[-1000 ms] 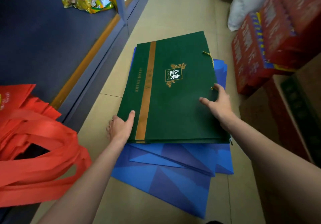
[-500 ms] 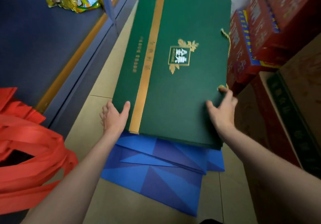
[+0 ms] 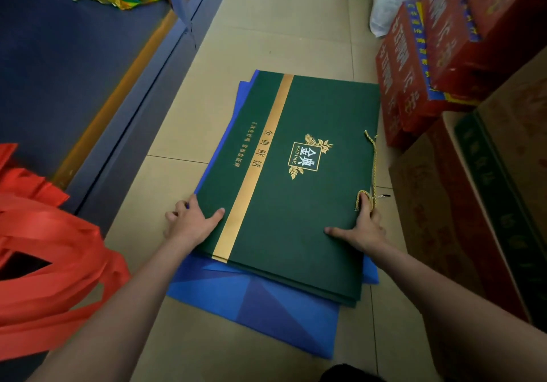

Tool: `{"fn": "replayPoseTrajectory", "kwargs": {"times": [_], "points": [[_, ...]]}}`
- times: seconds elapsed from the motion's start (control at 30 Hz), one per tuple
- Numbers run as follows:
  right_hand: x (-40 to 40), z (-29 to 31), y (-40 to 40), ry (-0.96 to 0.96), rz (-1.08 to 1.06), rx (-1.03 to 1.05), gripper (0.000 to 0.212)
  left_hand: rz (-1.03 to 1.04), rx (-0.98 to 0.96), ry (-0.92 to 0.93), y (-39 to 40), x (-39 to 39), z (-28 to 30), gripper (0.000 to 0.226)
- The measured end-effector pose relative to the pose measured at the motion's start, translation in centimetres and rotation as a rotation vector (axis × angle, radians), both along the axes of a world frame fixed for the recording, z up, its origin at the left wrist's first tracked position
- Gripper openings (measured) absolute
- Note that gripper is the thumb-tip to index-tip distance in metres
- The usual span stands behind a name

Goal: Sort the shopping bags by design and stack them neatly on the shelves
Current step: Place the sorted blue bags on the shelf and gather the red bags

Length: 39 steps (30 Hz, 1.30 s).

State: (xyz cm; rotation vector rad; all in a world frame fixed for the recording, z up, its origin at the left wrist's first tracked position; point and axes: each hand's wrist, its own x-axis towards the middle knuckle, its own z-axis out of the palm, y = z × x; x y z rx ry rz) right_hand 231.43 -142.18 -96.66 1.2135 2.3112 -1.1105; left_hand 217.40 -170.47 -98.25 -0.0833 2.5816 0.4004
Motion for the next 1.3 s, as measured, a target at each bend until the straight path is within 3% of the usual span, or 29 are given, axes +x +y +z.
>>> {"fn": "replayPoseTrajectory", "kwargs": {"times": [0.2,0.33,0.4,0.5,0.6,0.7,0.8,1.0,1.2,1.3], "points": [[1.4,-0.8,-0.1,0.020,-0.035,-0.008,0.116,0.094,0.188,-0.086,-0.9,-0.1,0.4,0.081],[-0.3,-0.7,-0.7,0.112,-0.098,-0.079,0.116,0.241,0.529,-0.205,-2.1,1.0,0.7,0.082],[-1.5,-0.3,-0.4,0.138,-0.074,-0.067,0.114,0.269,0.600,-0.204,-2.4,1.8,0.9,0.074],[-3.3,0.4,0.6,0.194,-0.003,-0.043,0.111,0.275,0.560,-0.201,-1.9,2.4,0.9,0.089],[-4.4,0.6,0.5,0.156,0.107,-0.043,0.112,0.200,0.215,-0.193,-1.0,3.2,0.8,0.106],[-4.6,-0.5,0.0,0.097,0.141,0.009,0.117,0.148,0.092,-0.127,-0.7,3.3,0.7,0.102],[-5.8,-1.0,0.3,0.131,0.064,0.044,0.120,0.130,0.140,-0.032,-0.9,1.2,0.5,0.096],[-9.8,-1.7,2.4,0.257,-0.035,-0.103,0.136,0.164,0.300,0.013,0.9,-4.4,-0.4,0.095],[-13.0,-1.9,3.6,0.375,-0.086,-0.307,0.102,0.387,0.407,-0.016,2.5,-8.8,-0.8,0.110],[-13.7,-2.5,3.5,0.404,-0.138,-0.324,0.105,0.591,0.526,-0.038,2.5,-10.0,-0.3,0.095]]}}
